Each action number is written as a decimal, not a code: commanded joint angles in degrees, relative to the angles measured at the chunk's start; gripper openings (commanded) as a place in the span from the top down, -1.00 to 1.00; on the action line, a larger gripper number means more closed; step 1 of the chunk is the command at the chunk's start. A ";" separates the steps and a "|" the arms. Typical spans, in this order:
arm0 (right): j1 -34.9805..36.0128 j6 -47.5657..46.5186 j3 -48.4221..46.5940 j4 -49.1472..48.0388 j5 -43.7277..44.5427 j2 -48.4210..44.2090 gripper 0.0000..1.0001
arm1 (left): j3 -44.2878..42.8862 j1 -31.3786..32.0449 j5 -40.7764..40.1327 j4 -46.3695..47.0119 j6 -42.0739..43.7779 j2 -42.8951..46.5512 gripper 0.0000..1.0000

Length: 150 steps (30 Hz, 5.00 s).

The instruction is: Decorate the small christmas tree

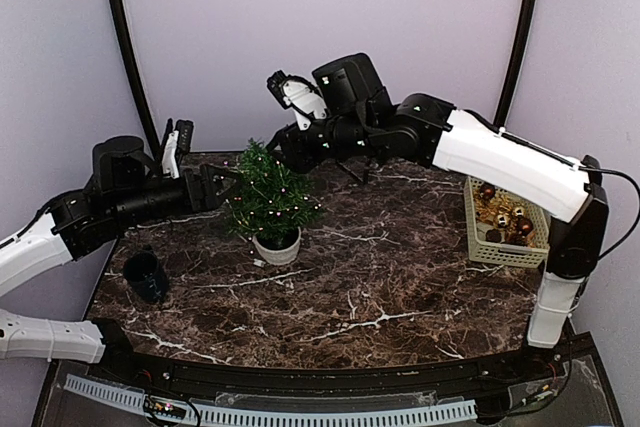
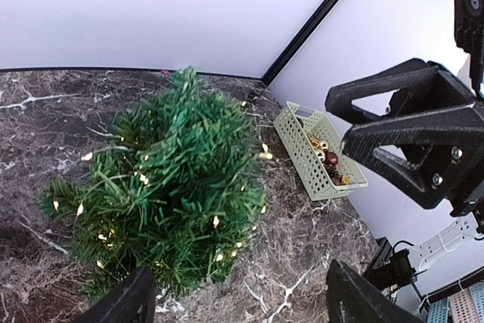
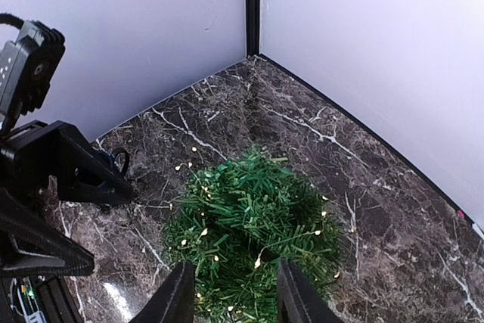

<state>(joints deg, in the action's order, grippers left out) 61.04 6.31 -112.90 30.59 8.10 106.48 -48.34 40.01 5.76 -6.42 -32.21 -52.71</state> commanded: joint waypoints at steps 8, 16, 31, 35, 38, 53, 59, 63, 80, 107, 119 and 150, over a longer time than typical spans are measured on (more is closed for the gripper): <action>-1.33 4.29 6.73 -5.66 2.74 -7.57 0.02 | -6.23 -3.10 1.40 -7.37 2.13 -2.08 -0.67; -6.32 14.77 22.27 -6.65 11.06 -20.28 -0.02 | -15.10 -15.04 6.69 -17.47 10.39 -4.62 -0.76; -43.53 31.80 55.91 -2.55 11.86 -32.44 -0.03 | -8.16 -37.05 8.50 -11.37 23.72 -9.19 -0.80; -48.35 34.48 58.15 -3.29 15.66 -30.22 -0.02 | -6.52 -37.47 6.49 -9.95 25.01 -10.80 -0.81; -50.85 36.18 59.30 -4.07 18.48 -27.46 -0.01 | -4.92 -37.53 6.91 -8.57 25.27 -11.53 -0.81; -53.55 32.12 61.45 -6.49 8.81 -13.51 0.12 | 1.87 -37.54 5.42 -4.15 25.72 -6.54 -0.80; -46.32 32.01 62.68 -6.78 -1.20 -13.19 0.13 | 1.93 -37.63 5.26 -3.96 26.11 -5.88 -0.80; -38.35 35.63 61.41 -7.53 -4.82 -12.99 0.14 | 1.93 -37.56 5.13 -3.88 26.00 -5.70 -0.80; -22.47 38.71 45.16 -2.67 1.87 -12.91 0.03 | 2.94 -37.61 5.95 -2.81 24.43 -6.03 -0.79; -34.18 10.70 44.00 -0.53 6.40 -4.77 0.37 | 3.12 -37.60 5.83 -2.24 24.06 -6.18 -0.79; -32.78 8.27 42.10 0.46 15.95 0.13 0.51 | 3.27 -37.60 6.30 -2.07 23.94 -5.74 -0.79; -29.16 17.13 44.59 -7.96 -6.35 -25.00 1.00 | 6.16 -37.55 23.58 4.67 24.00 -3.55 -0.80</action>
<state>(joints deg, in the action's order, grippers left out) 29.04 19.09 -69.73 29.71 16.58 84.18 -43.22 2.76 20.69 -5.67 -8.14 -57.08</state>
